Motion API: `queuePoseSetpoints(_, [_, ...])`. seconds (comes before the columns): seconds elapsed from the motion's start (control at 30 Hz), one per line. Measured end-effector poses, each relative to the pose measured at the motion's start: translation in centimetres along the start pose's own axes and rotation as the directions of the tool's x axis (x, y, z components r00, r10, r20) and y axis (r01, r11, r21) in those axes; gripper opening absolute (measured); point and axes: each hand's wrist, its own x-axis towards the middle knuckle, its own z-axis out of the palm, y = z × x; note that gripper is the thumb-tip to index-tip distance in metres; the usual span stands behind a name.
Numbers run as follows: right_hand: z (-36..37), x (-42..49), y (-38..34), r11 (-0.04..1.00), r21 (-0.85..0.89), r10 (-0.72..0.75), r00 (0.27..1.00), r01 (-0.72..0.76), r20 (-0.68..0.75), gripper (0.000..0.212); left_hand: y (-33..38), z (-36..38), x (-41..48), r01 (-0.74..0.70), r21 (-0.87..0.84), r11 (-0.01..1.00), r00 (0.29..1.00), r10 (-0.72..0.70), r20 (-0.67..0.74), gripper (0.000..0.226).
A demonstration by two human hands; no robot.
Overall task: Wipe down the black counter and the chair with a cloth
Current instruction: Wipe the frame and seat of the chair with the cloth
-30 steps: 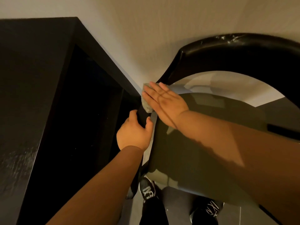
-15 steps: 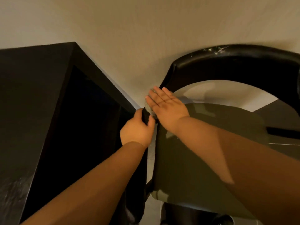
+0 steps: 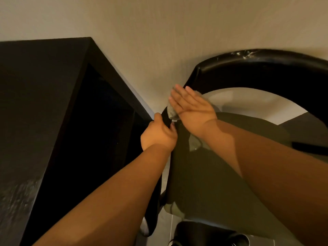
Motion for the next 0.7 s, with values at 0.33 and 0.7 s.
queuePoseSetpoints(0.33, [0.4,-0.3,3.8,0.987,-0.074,0.128,0.97,-0.145,-0.206,0.066,0.3,0.1,0.1,0.034,0.002,0.999,0.999,-0.034,-0.041,0.047])
queuePoseSetpoints(0.7, [0.4,-0.8,5.1,0.967,-0.178,0.153,0.975,-0.182,-0.164,0.061,0.3,0.4,-0.2,0.026,-0.001,1.0,0.996,-0.026,-0.08,0.051])
